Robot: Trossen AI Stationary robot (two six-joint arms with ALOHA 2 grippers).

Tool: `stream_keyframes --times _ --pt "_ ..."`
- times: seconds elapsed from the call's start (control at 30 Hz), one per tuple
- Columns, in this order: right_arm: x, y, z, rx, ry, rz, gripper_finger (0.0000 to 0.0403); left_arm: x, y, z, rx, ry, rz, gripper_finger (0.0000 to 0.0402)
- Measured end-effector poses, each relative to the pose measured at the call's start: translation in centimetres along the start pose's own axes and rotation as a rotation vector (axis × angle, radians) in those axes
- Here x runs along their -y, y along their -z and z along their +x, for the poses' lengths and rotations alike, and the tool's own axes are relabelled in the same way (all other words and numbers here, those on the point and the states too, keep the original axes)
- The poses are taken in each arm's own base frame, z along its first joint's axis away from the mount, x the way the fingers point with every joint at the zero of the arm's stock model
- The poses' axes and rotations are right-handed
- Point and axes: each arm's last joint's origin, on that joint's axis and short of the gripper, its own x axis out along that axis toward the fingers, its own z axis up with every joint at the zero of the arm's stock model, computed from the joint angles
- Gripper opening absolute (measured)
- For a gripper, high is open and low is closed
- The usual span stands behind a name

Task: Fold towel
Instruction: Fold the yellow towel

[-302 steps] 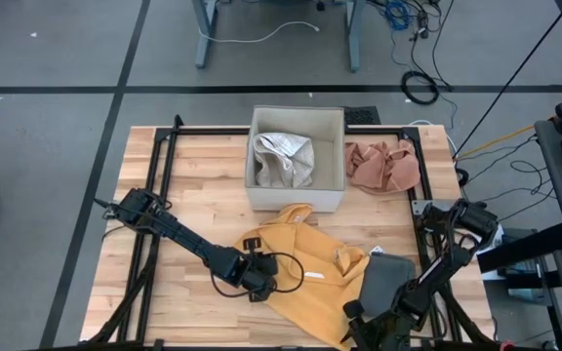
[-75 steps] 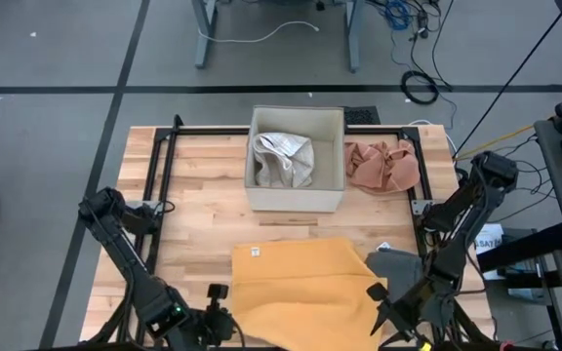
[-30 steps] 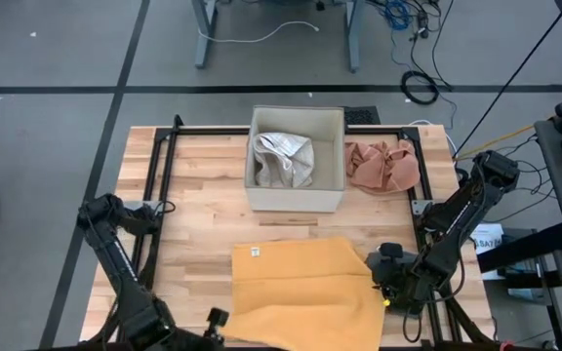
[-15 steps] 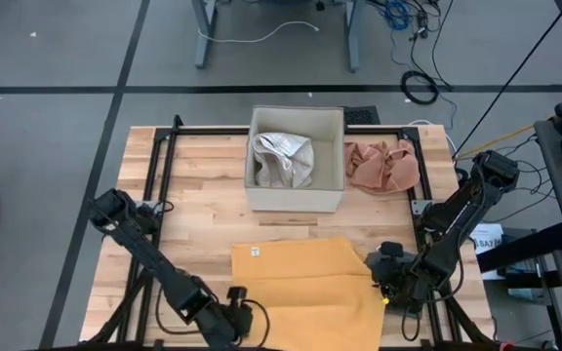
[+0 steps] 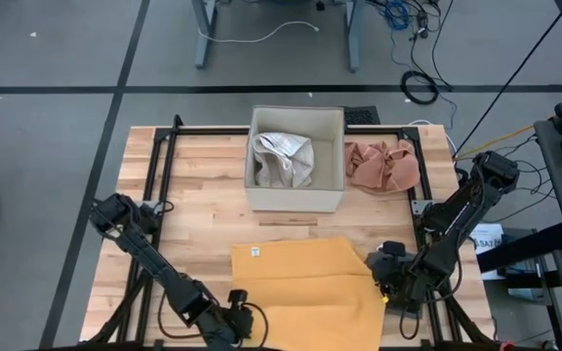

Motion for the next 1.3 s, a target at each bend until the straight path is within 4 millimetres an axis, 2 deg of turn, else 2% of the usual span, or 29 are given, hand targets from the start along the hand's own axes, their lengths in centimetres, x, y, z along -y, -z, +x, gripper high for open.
stream_keyframes --times 0.17,0.4,0.47,0.67,0.93,1.17,1.3 --pt "-0.1 0.1 0.0 -0.028 -0.015 -0.004 0.0108 -0.9 -0.5 0.2 0.003 -0.016 0.015 0.0067" --pt "-0.2 0.0 -0.1 -0.035 -0.050 -0.036 0.0020 -2.1 -1.1 0.0 -0.019 -0.052 0.075 0.0067" --pt "-0.4 -0.1 -0.2 -0.023 -0.069 -0.062 0.0006 -2.7 -1.4 -0.1 -0.022 -0.068 0.091 0.0067" --pt "-1.2 -1.1 -1.1 0.016 -0.108 -0.122 0.0003 -5.3 -2.6 0.1 -0.030 -0.140 0.152 0.0067" --pt "-2.8 -3.5 -3.5 0.150 -0.136 -0.230 0.0001 -9.4 -4.9 0.1 0.026 -0.281 0.274 0.0071" --pt "-4.1 -5.3 -6.6 0.246 -0.136 -0.327 0.0001 -12.8 -6.4 0.0 0.034 -0.309 0.290 0.0126" --pt "-4.6 -6.4 -8.5 0.295 -0.136 -0.387 0.0000 -13.8 -7.6 -0.1 0.103 -0.215 0.305 0.0161"
